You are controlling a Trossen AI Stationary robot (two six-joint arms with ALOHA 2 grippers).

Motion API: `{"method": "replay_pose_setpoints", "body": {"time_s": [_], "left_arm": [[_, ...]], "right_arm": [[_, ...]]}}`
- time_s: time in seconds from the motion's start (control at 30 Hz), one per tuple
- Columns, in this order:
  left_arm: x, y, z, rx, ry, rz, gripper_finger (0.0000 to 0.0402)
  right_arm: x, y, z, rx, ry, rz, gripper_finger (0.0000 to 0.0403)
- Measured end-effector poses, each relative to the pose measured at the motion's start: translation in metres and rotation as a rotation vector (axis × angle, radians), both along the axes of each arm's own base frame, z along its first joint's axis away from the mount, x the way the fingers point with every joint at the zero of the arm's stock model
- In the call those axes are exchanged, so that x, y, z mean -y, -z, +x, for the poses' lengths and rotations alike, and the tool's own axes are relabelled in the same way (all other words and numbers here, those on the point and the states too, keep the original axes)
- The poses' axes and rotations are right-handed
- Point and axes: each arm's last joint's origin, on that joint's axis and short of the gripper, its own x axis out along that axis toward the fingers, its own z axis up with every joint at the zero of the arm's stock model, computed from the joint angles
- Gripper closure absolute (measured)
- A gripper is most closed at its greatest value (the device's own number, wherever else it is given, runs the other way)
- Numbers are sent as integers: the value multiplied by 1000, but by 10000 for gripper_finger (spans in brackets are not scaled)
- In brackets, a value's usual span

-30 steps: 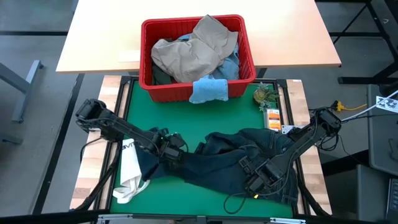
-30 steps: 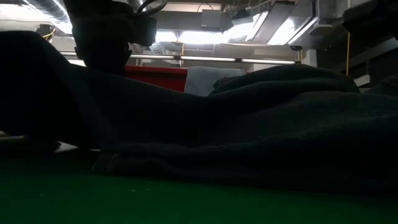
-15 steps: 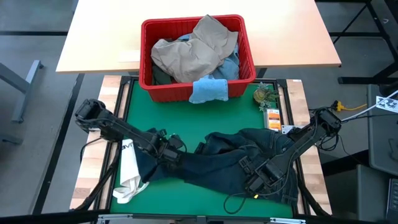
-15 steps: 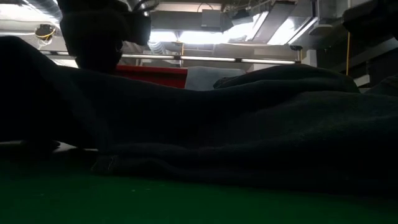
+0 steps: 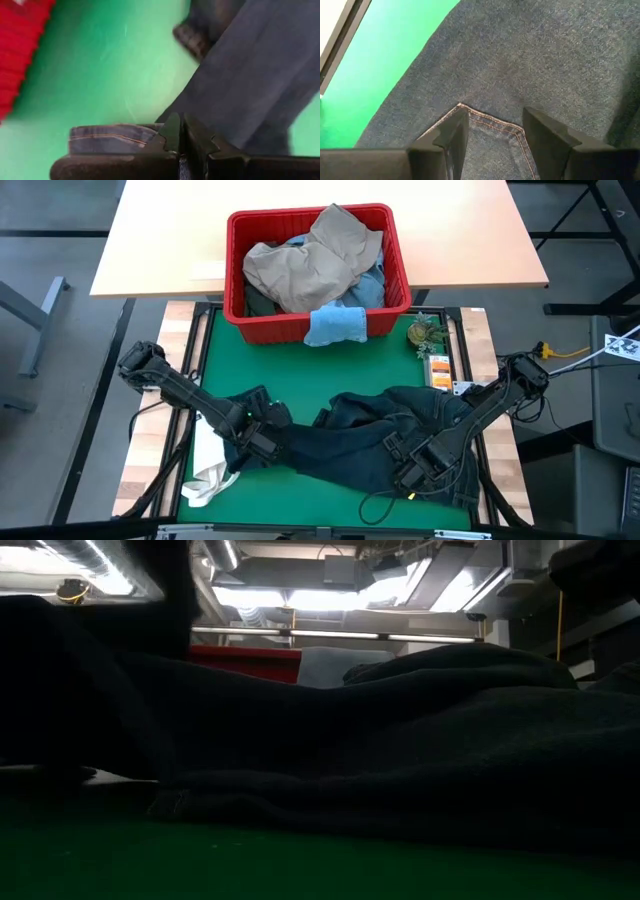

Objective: Fold Laundry from Bin
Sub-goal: Fold the dark blue pants

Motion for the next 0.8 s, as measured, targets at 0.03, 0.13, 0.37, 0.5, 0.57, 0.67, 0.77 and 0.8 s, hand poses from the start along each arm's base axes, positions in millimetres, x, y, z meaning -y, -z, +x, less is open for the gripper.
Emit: {"method": "replay_pose_setpoints", "body": {"time_s": [0.03, 0.13, 0.37, 0.5, 0.57, 0.67, 0.77, 0.8], "left_arm": [[3, -8, 0, 26, 6, 6, 400], [13, -29, -2, 70, 30, 15, 401], [32, -54, -28, 40, 2, -25, 401], [46, -50, -46, -59, -38, -125, 401], [58, -45, -53, -87, -10, -188, 401], [77, -39, -58, -64, 55, -278, 397], [91, -33, -60, 17, 101, -309, 378], [94, -31, -60, 38, 119, -302, 369]], "right_arm": [[0, 0, 0, 0, 0, 0, 215], [0, 0, 0, 0, 1, 0, 215], [0, 0, 0, -4, 32, 5, 215], [0, 0, 0, -4, 34, 5, 215], [0, 0, 0, -4, 34, 5, 215], [0, 0, 0, -4, 34, 5, 215], [0, 0, 0, -5, 34, 5, 215], [0, 0, 0, -4, 34, 5, 215]]}}
